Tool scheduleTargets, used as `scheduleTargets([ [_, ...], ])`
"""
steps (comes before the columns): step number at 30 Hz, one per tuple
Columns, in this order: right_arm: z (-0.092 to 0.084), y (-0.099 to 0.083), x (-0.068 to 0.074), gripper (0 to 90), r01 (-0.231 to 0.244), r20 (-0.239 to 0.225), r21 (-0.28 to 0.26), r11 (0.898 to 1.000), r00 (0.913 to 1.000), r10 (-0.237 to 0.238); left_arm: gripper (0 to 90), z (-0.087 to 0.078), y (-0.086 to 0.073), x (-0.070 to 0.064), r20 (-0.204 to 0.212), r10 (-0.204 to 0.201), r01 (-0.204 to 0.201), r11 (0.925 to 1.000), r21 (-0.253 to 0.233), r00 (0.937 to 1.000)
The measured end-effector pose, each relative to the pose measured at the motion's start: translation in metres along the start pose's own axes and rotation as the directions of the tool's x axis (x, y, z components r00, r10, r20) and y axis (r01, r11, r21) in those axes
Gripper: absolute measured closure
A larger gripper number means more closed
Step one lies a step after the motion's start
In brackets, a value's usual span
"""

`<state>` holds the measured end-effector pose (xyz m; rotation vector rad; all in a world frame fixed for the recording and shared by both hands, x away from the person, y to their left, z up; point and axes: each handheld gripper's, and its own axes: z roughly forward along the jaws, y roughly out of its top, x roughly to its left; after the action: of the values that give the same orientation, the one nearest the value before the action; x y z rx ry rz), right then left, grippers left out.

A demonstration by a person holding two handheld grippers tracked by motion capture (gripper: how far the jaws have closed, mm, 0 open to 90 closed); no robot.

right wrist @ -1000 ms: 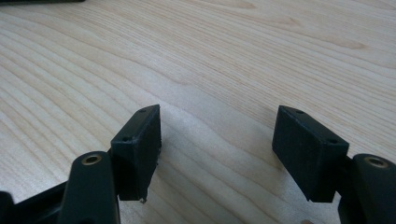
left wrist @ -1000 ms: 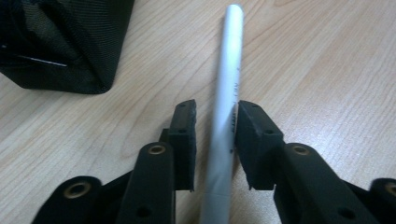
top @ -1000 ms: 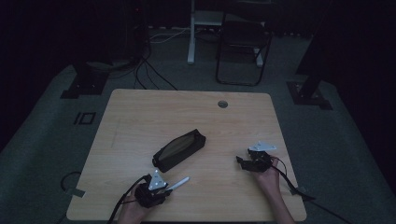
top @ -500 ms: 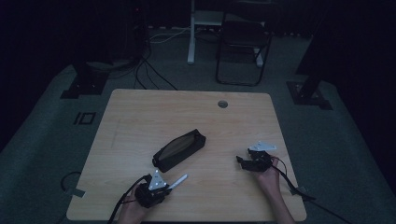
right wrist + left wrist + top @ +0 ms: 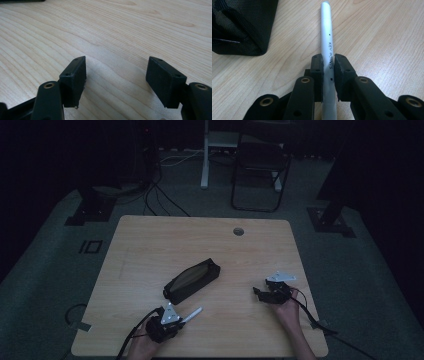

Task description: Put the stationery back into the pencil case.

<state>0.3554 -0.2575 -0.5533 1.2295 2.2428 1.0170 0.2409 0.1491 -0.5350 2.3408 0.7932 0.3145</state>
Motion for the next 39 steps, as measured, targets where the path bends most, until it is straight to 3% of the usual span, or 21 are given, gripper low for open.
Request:
scheduleTargets([
  [20, 0.0, 0.0, 0.0, 32.7, 0.0, 0.0, 0.0, 1.0, 1.0, 0.0, 78.9, -0.022, 0.01, 0.001, -0.008, 0.0, 0.0, 0.9967, -0.081, 1.0],
  [39, 0.0, 0.0, 0.0, 32.7, 0.0, 0.0, 0.0, 1.0, 1.0, 0.0, 78.9, -0.046, 0.026, 0.004, -0.005, 0.04, -0.04, 0.9929, -0.112, 0.9992],
])
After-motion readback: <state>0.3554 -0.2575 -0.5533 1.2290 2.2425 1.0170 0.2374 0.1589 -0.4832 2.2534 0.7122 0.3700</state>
